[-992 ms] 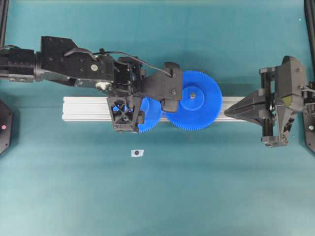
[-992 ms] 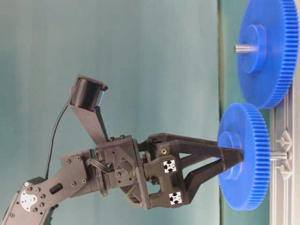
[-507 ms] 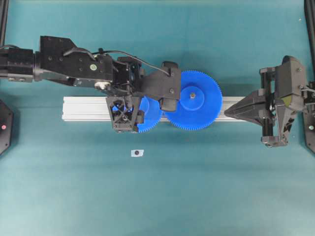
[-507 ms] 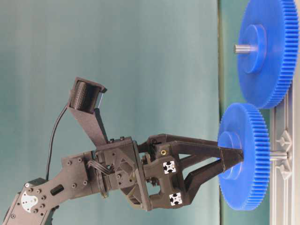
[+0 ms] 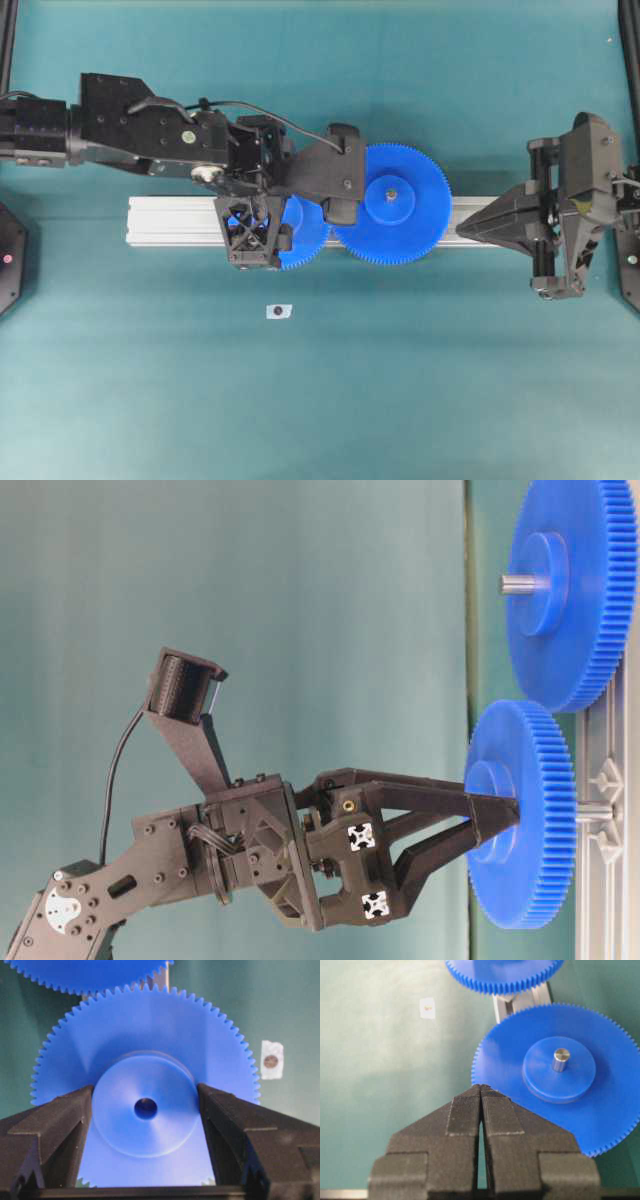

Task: Insert the small gear onto the shaft.
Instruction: 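Align the gear's bore over the left shaft and lower it, then open the left gripper and lift it away from the gear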

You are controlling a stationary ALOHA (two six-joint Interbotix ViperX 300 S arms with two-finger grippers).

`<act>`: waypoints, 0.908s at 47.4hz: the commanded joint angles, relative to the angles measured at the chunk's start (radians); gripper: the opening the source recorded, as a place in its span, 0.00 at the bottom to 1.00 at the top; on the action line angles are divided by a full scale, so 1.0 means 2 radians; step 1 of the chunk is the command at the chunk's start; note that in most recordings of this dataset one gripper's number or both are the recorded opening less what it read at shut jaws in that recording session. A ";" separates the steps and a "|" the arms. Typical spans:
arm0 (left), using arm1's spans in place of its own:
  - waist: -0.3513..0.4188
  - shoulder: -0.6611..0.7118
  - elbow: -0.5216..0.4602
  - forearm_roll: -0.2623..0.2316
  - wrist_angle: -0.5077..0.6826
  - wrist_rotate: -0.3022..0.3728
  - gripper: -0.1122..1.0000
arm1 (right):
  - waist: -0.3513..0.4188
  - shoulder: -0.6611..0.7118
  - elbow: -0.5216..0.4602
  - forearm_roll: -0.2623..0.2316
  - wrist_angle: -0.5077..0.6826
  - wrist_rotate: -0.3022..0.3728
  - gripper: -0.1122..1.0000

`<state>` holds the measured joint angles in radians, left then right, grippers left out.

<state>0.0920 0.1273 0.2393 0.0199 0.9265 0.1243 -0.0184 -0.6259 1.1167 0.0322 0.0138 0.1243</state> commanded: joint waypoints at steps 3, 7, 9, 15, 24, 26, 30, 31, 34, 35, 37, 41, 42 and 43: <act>0.001 0.004 0.004 0.001 0.008 -0.003 0.73 | 0.000 -0.002 -0.005 0.001 -0.004 0.012 0.13; 0.000 0.005 0.002 0.002 0.009 -0.003 0.83 | 0.000 -0.002 -0.005 0.001 -0.004 0.015 0.13; 0.001 0.005 0.002 0.002 0.009 -0.005 0.90 | 0.001 -0.002 -0.005 0.001 -0.004 0.015 0.13; 0.001 0.002 0.000 0.002 0.008 -0.004 0.88 | 0.002 -0.002 -0.005 0.001 -0.004 0.016 0.13; 0.001 -0.001 -0.002 0.001 0.007 -0.004 0.86 | 0.002 -0.002 -0.004 0.001 -0.004 0.016 0.13; 0.001 -0.002 -0.002 0.001 0.007 -0.004 0.86 | 0.002 -0.002 -0.004 0.001 -0.004 0.016 0.13; 0.001 -0.003 -0.002 0.001 0.006 -0.004 0.86 | 0.002 -0.002 -0.004 0.001 -0.004 0.016 0.13; 0.001 -0.004 -0.002 0.002 0.006 -0.004 0.86 | 0.002 -0.002 -0.004 0.001 -0.004 0.016 0.13; 0.001 -0.005 -0.003 0.002 0.006 -0.005 0.86 | 0.002 -0.002 -0.004 0.001 -0.004 0.016 0.13; 0.000 -0.005 -0.003 0.002 0.006 -0.005 0.86 | 0.002 -0.002 -0.004 0.001 -0.004 0.016 0.13; 0.000 -0.006 -0.005 0.001 0.006 -0.005 0.86 | 0.002 -0.002 -0.004 0.001 -0.004 0.016 0.13; -0.001 -0.009 -0.008 0.002 0.006 -0.005 0.86 | 0.002 -0.002 -0.004 0.001 -0.004 0.016 0.13; -0.001 -0.011 -0.009 0.001 0.006 -0.006 0.86 | 0.002 -0.002 -0.004 0.001 -0.004 0.016 0.13; -0.001 -0.012 -0.010 0.001 0.006 -0.006 0.86 | 0.002 -0.002 -0.004 0.001 -0.004 0.016 0.13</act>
<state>0.0936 0.1488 0.2500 0.0199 0.9434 0.1135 -0.0153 -0.6274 1.1183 0.0322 0.0138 0.1473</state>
